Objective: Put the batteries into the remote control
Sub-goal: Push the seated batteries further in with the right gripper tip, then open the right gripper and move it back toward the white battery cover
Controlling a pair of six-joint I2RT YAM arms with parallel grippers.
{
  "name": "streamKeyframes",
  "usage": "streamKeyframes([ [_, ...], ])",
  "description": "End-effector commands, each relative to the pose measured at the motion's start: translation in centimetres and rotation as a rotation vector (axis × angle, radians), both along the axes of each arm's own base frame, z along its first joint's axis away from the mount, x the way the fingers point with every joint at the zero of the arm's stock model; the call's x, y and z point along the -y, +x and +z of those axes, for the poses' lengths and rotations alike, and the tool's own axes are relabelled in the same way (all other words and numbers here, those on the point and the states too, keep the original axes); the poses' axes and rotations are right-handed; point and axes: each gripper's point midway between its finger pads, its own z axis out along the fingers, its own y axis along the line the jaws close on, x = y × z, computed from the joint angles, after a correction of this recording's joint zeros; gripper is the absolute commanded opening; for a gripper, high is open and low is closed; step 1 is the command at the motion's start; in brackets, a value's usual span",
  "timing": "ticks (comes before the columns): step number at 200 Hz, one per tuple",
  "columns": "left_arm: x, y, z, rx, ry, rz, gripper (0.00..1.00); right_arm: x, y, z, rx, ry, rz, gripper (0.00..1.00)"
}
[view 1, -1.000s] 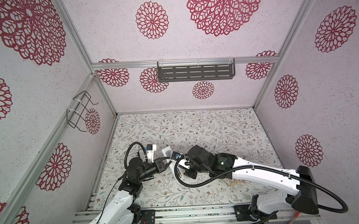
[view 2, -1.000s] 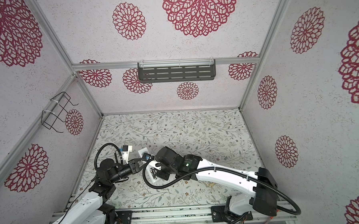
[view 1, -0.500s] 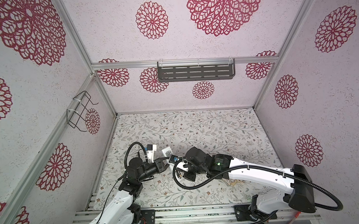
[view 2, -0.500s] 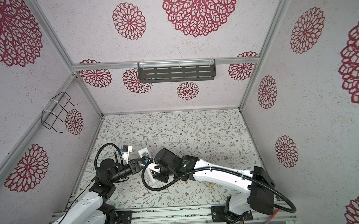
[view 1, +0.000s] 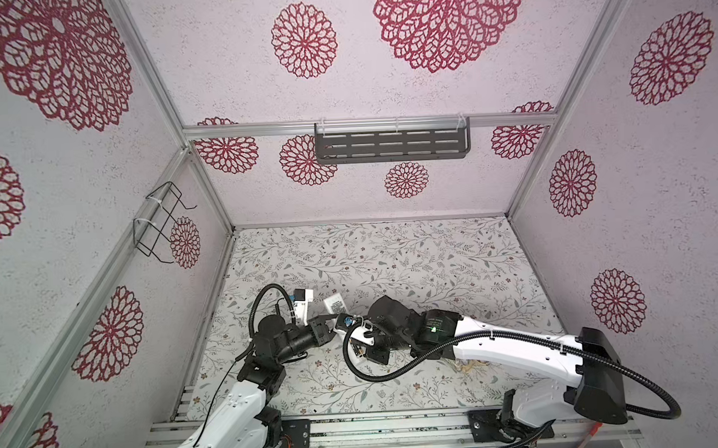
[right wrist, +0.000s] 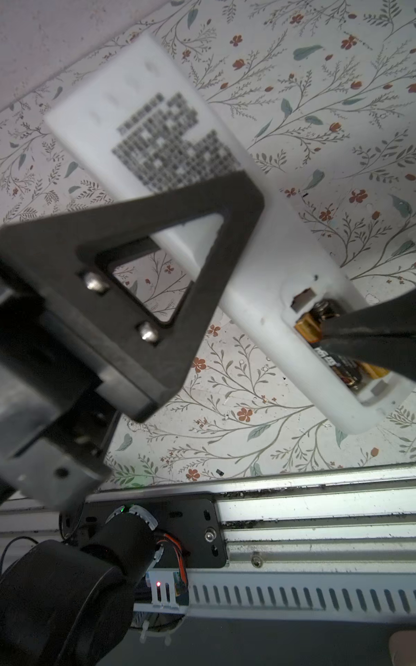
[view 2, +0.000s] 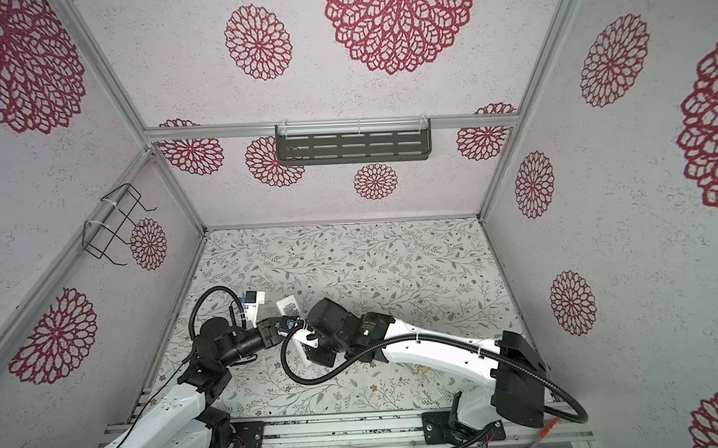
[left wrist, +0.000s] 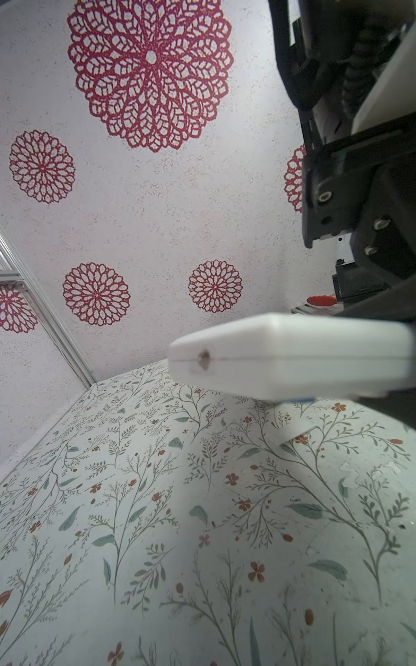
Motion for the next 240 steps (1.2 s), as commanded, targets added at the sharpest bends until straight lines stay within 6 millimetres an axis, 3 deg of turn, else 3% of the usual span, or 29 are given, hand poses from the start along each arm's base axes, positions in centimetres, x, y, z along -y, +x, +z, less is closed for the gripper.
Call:
streamKeyframes([
  [1, 0.4, 0.0, 2.1, 0.066, -0.019, -0.021, 0.0, 0.2, -0.3, 0.0, 0.002, 0.001, 0.011, 0.0],
  [110, 0.4, 0.0, 2.3, 0.065, -0.022, -0.02, 0.0, 0.5, 0.6, -3.7, -0.008, -0.087, -0.039, 0.0],
  [184, 0.3, 0.2, 2.2, 0.066, -0.017, -0.013, 0.0, 0.4, 1.4, -4.2, -0.01, -0.106, -0.082, 0.0],
  [207, 0.2, 0.3, 1.7, 0.05, -0.004, -0.004, 0.0, 0.1, 1.2, -2.6, -0.021, -0.075, -0.085, 0.0],
  [240, -0.3, 0.9, 0.8, 0.04, 0.031, 0.043, 0.0, 0.8, 0.5, 2.2, -0.028, 0.052, -0.106, 0.16],
])
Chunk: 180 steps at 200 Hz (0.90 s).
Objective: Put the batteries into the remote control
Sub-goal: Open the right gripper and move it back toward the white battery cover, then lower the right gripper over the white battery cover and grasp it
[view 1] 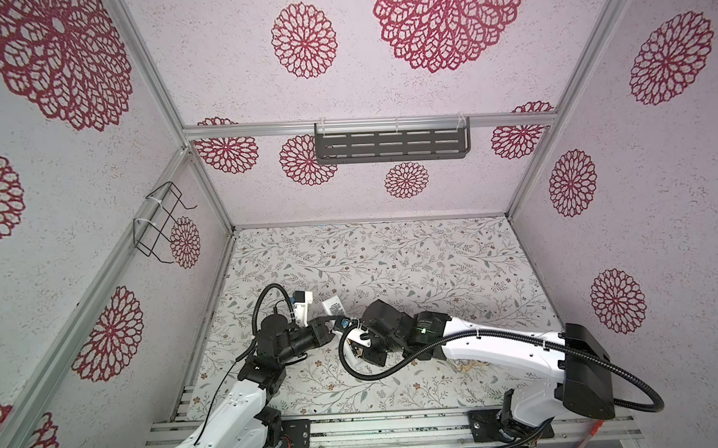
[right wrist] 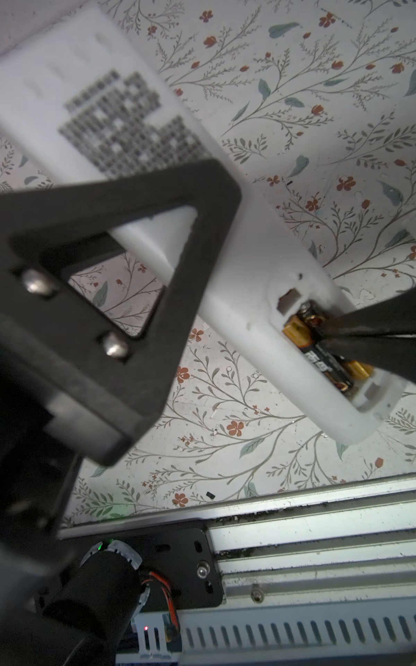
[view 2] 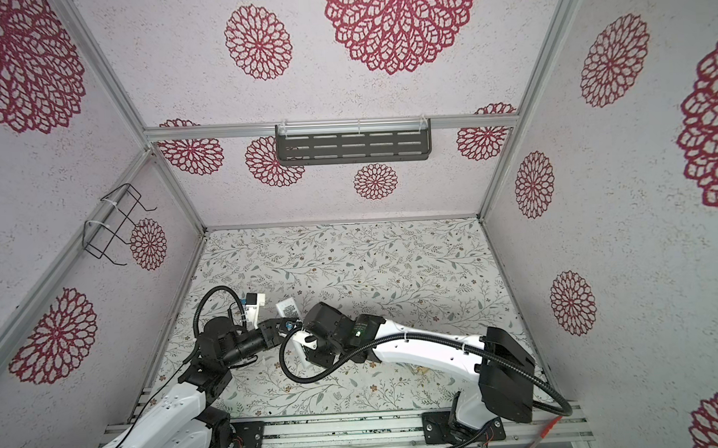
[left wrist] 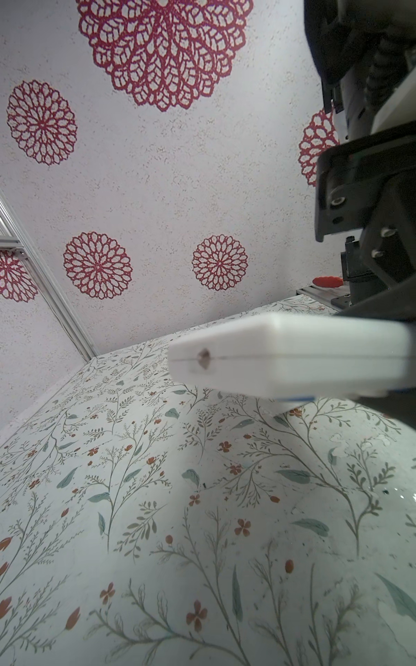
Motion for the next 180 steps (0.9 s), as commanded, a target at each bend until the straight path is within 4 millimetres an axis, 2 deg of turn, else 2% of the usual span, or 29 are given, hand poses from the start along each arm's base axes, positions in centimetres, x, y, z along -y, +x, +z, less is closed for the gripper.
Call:
streamKeyframes([
  [1, 0.3, 0.4, 2.6, 0.08, -0.024, -0.002, 0.0, 0.9, -0.2, 4.8, 0.003, 0.111, -0.049, 0.16],
  [27, -0.2, 0.9, 2.0, 0.073, 0.004, 0.032, 0.0, 3.0, -0.5, 7.7, 0.002, 0.194, -0.121, 0.29],
  [48, -0.4, 1.0, 1.7, 0.08, 0.021, 0.05, 0.0, 5.9, 0.6, 7.5, 0.013, 0.177, -0.255, 0.39],
  [79, -0.7, 0.9, 1.5, 0.091, 0.034, 0.063, 0.0, 10.1, 2.8, 4.6, -0.057, 0.083, -0.464, 0.51],
  [108, -0.9, 0.9, 1.3, 0.099, 0.044, 0.073, 0.0, 12.9, 5.2, 1.1, -0.151, -0.005, -0.615, 0.6],
  [135, -1.1, 0.9, 1.3, 0.113, 0.054, 0.077, 0.0, 13.7, 6.5, -1.2, -0.183, -0.084, -0.671, 0.67],
  [180, -1.1, 0.9, 1.1, 0.127, 0.069, 0.075, 0.0, 13.3, 7.6, -4.9, -0.212, -0.193, -0.685, 0.73],
])
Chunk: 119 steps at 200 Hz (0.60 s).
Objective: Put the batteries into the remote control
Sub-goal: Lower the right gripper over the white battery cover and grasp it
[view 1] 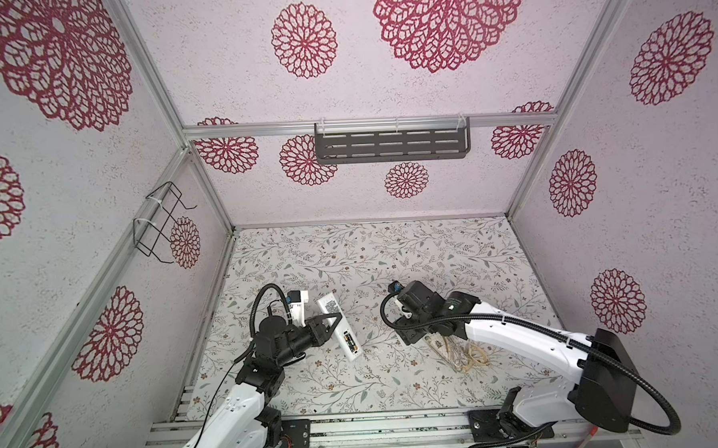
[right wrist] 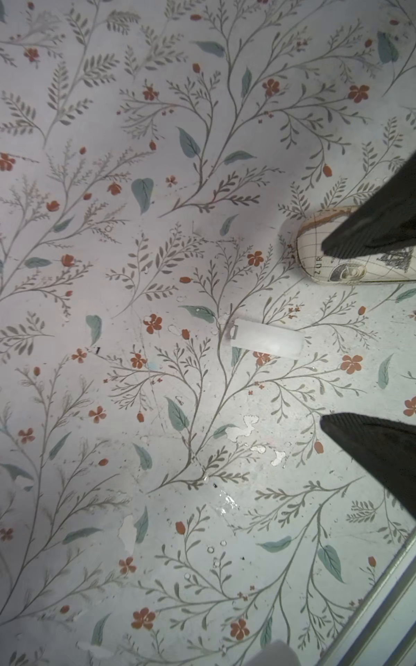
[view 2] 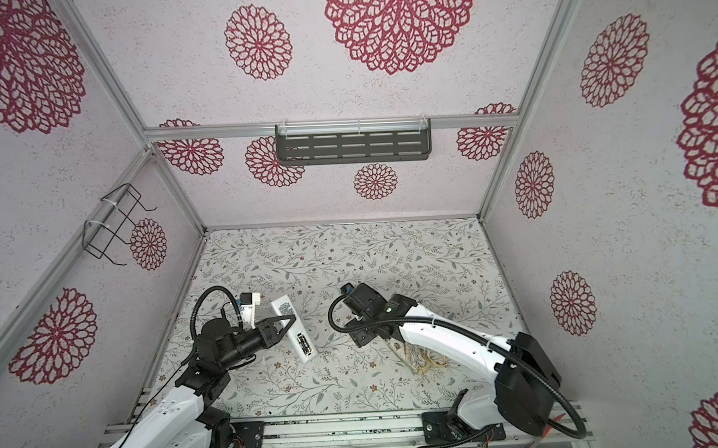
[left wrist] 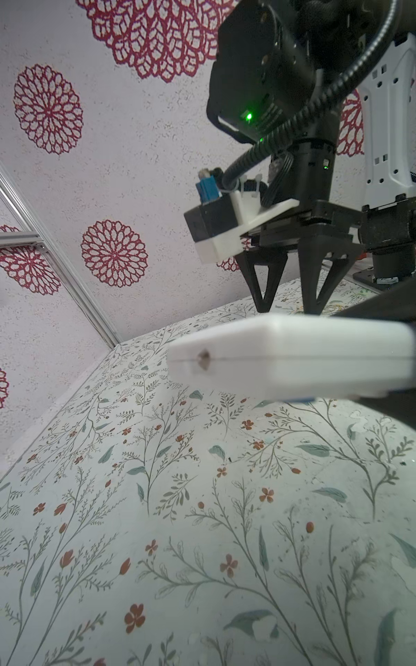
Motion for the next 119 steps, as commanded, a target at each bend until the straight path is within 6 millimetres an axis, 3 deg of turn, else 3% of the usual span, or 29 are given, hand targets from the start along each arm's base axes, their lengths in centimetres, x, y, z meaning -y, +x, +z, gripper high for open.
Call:
streamKeyframes([
  [1, 0.1, 0.1, 1.0, 0.053, 0.004, -0.004, 0.0, -0.1, 0.7, -0.4, -0.009, -0.022, -0.026, 0.73],
  [119, 0.0, -0.2, 1.1, 0.074, -0.004, -0.005, 0.0, -1.0, 2.6, -6.3, -0.1, -0.06, -0.052, 0.67],
])
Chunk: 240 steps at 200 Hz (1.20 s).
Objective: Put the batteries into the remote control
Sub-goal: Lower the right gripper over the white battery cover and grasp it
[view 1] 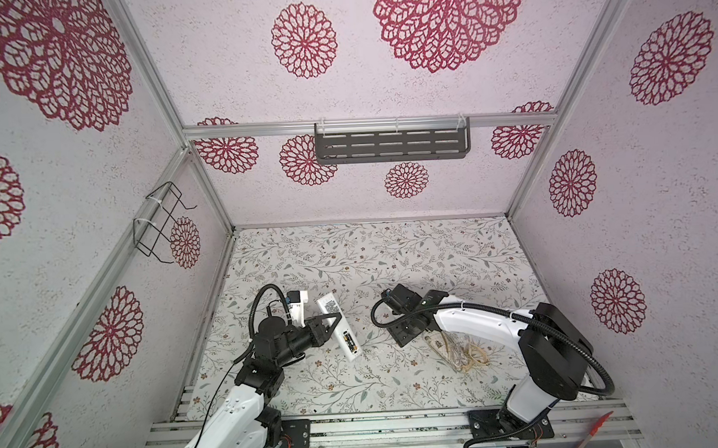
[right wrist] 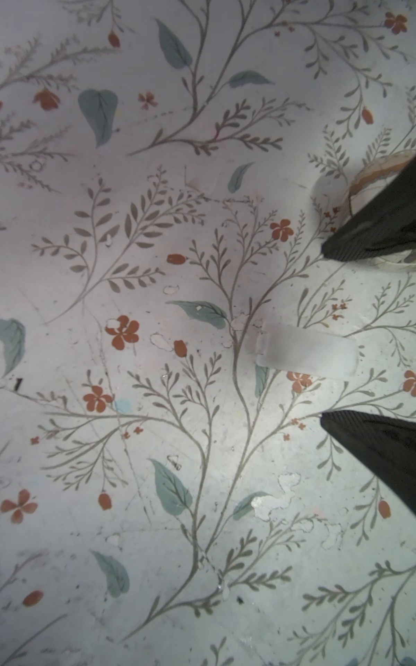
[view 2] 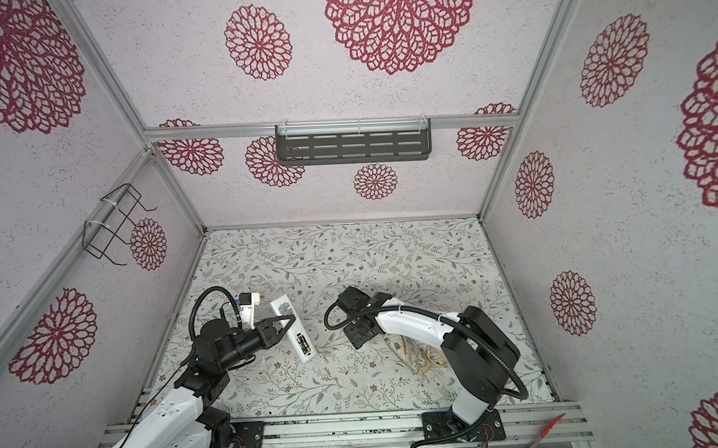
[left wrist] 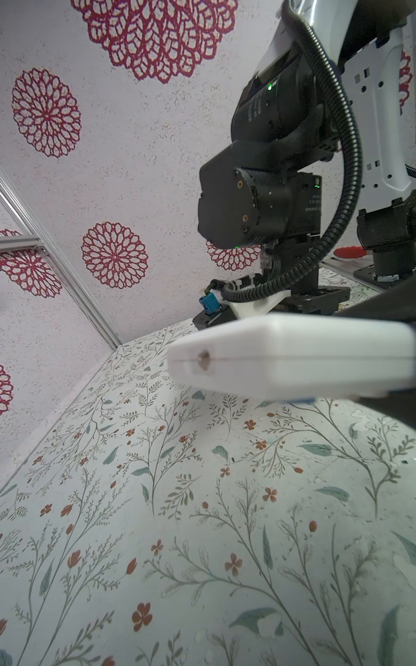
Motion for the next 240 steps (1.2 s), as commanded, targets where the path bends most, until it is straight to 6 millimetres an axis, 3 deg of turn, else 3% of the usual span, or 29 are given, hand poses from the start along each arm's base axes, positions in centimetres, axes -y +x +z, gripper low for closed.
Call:
streamKeyframes([
  [1, 0.1, -0.1, 0.8, 0.053, -0.007, -0.006, 0.0, -0.7, 0.9, 0.3, 0.01, 0.043, -0.014, 0.67],
  [120, 0.2, 0.0, 0.9, 0.055, -0.009, -0.008, 0.0, -0.5, 0.7, -3.0, -0.061, 0.05, -0.028, 0.55],
  [240, 0.3, 0.1, 0.6, 0.047, -0.005, -0.01, 0.0, 0.0, 0.4, -4.3, -0.087, 0.03, -0.036, 0.41],
])
